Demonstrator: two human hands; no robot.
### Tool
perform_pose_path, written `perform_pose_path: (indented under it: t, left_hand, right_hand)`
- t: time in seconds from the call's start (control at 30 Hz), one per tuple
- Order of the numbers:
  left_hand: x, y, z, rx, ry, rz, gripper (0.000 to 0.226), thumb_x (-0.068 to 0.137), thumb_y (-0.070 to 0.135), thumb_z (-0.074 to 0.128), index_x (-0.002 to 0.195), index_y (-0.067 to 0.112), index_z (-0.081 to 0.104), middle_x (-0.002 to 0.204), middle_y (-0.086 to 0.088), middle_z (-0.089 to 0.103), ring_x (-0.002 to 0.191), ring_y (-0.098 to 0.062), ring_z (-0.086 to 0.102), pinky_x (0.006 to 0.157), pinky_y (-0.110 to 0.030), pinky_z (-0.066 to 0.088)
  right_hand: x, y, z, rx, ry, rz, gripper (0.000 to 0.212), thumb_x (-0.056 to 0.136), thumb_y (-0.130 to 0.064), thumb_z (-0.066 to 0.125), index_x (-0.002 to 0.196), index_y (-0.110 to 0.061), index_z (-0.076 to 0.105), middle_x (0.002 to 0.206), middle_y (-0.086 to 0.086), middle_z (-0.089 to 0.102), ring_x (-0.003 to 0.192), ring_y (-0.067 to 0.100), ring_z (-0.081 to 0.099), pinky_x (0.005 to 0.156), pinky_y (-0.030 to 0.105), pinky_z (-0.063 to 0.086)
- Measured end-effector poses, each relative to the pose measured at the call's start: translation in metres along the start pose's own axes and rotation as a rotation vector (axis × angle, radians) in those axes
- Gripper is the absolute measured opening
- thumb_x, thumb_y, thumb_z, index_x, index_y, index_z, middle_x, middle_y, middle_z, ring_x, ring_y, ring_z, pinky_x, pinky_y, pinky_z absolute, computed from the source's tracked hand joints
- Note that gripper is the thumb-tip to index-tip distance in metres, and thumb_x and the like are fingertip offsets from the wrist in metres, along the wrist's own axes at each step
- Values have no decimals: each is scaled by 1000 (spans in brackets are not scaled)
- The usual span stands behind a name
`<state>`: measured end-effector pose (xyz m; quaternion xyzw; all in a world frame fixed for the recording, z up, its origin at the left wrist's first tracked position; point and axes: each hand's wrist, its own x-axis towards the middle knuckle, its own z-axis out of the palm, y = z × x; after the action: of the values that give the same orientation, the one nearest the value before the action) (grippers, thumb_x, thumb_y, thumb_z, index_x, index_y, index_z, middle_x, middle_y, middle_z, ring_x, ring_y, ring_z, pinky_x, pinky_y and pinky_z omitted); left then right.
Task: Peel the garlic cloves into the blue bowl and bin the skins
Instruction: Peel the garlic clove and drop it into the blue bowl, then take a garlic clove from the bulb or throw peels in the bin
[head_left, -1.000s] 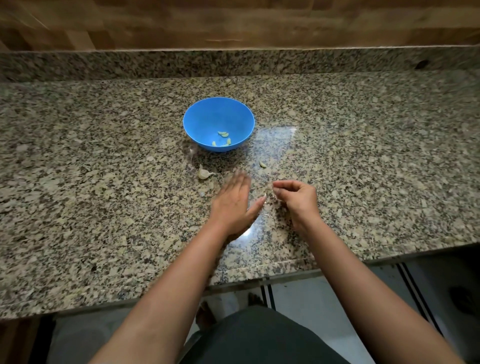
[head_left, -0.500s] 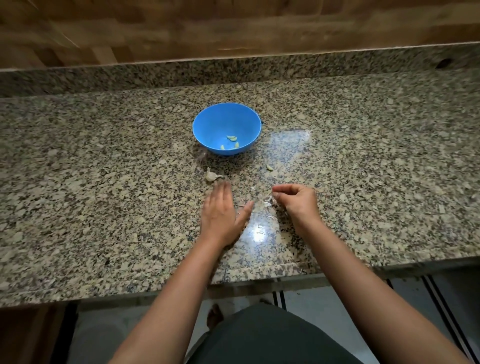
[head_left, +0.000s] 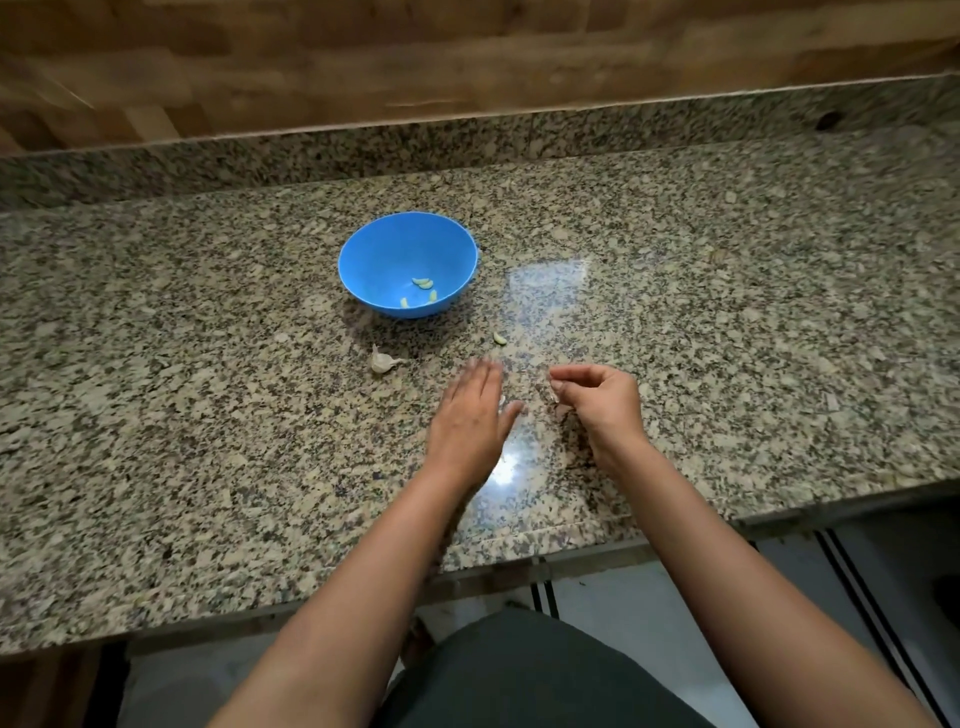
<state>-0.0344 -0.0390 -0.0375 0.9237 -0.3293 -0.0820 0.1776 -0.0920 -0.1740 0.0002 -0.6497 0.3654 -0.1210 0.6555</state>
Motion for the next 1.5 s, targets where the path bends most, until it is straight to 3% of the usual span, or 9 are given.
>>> perform_pose_path:
  t: [0.13,0.27,0.4,0.53,0.63,0.77,0.93,1.2,1.5]
  left_hand:
    - [-13,-3,-2,-200,138,84,39,98,19,45,136,13,47,144,-8,44,137,-23,34,115,-32,23]
    - [-34,0,-1,-165,257,76,32,87,1,59,118,2,62,119,-16,62,112,-28,56,98,-23,36]
    - [-41,7,0,-72,305,69,25,75,-11,67,99,-5,68,92,-16,67,87,-29,61,78,-33,55]
    - [-41,15,-6,-187,292,-104,19,88,4,59,106,3,67,102,-8,64,97,-18,55,88,-19,43]
    - [-48,11,-19,-527,350,-422,17,85,6,63,101,9,70,100,-2,68,85,-8,60,70,-6,45]
    - [-80,-7,-37,-987,504,-665,12,81,4,68,86,15,72,87,0,71,80,-10,66,68,-12,51]
    - [-153,-39,-61,-1320,768,-799,12,82,-6,65,90,1,70,74,3,69,68,-5,65,72,-19,54]
    - [-363,-110,-70,-1425,1251,-1013,12,81,-8,63,85,2,68,59,8,68,57,1,61,60,-11,48]
    - [-582,-161,-60,-1422,1556,-1270,21,83,-12,59,74,6,66,55,6,67,56,-2,63,69,-17,51]
  right_hand:
    - [-3,0,0,6,-28,-15,21,81,6,64,77,-14,67,84,2,69,83,14,65,69,17,49]
    - [-7,0,1,-2,-71,-26,20,82,6,63,79,-14,67,87,3,69,85,13,64,72,18,50]
    - [-12,3,4,12,-131,0,20,82,7,63,79,-13,67,89,3,68,86,14,64,74,19,52]
    - [-19,4,11,22,-228,59,17,81,7,64,80,-9,68,86,7,69,84,18,63,79,27,54]
    - [-29,1,21,12,-310,82,14,80,8,64,83,-5,68,87,9,68,84,19,63,82,29,53]
    - [-54,-2,51,30,-443,116,15,80,11,62,79,-4,66,76,9,66,72,16,61,67,20,51]
    - [-109,2,116,-5,-670,142,18,79,12,62,75,-5,65,68,7,65,65,13,61,58,16,49]
    - [-279,58,233,-149,-1076,153,17,80,12,61,77,-5,64,54,-2,65,52,6,60,56,12,49]
    - [-477,140,321,-341,-1318,254,18,83,11,59,75,-4,63,74,8,61,70,15,58,69,19,51]
